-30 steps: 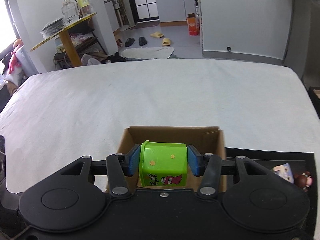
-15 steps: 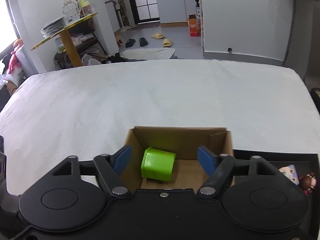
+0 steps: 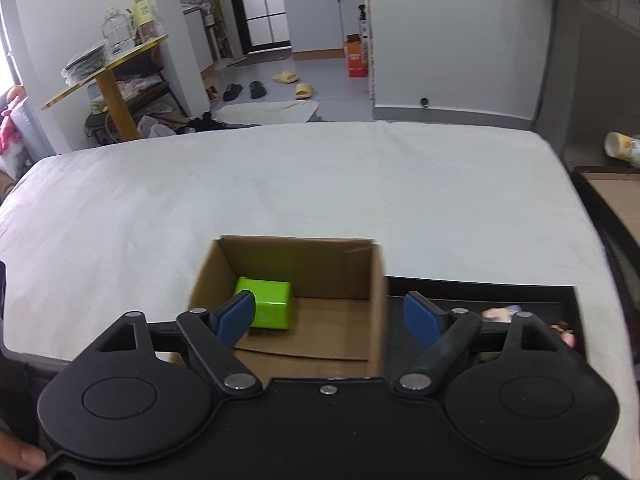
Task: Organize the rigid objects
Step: 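Carry the green cube over the box and release it inside with the right gripper, then move the right gripper back to the white plug charger on the tray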
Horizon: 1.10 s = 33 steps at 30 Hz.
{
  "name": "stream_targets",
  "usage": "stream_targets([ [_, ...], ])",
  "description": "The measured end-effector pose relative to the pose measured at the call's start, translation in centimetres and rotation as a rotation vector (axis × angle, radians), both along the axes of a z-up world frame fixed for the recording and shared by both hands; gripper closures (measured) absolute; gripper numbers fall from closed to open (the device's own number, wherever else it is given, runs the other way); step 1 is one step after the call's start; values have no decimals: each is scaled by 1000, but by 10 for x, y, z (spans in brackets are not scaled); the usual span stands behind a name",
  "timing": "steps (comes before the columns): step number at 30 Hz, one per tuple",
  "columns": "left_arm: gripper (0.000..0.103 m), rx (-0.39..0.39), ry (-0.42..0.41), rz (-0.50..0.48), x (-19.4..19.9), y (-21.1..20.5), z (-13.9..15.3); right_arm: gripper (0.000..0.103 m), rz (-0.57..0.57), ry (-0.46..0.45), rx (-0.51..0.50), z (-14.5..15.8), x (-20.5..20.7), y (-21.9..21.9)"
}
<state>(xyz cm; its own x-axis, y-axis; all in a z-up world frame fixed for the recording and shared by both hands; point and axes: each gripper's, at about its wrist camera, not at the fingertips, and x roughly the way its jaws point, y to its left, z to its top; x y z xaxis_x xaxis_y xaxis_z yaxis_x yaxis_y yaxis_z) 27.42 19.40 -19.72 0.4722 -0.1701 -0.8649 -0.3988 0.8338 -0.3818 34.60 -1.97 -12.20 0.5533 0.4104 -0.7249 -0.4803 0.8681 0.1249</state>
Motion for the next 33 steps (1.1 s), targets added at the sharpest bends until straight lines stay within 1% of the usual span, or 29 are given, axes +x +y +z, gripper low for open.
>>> stream_targets([
  [6, 79, 10, 13, 16, -3, -2, 1, 21, -73, -16, -21, 5, 0, -39],
  [10, 79, 23, 19, 24, -4, -5, 2, 21, -120, -16, -44, 3, -2, -65],
  [16, 79, 31, 25, 45, -6, -8, 3, 21, -167, -14, -53, 0, -7, -97],
  [27, 79, 48, 26, 109, -10, -14, 3, 23, -194, 17, -57, -8, -8, -132],
  [30, 79, 43, 29, 122, -10, -15, 2, 28, -198, 34, -61, -14, -7, -138],
  [32, 79, 33, 34, 133, -10, -13, 2, 29, -199, 43, -59, -19, -6, -142],
  [33, 79, 41, 34, 129, -10, -13, 2, 30, -199, 47, -57, -21, -6, -145],
])
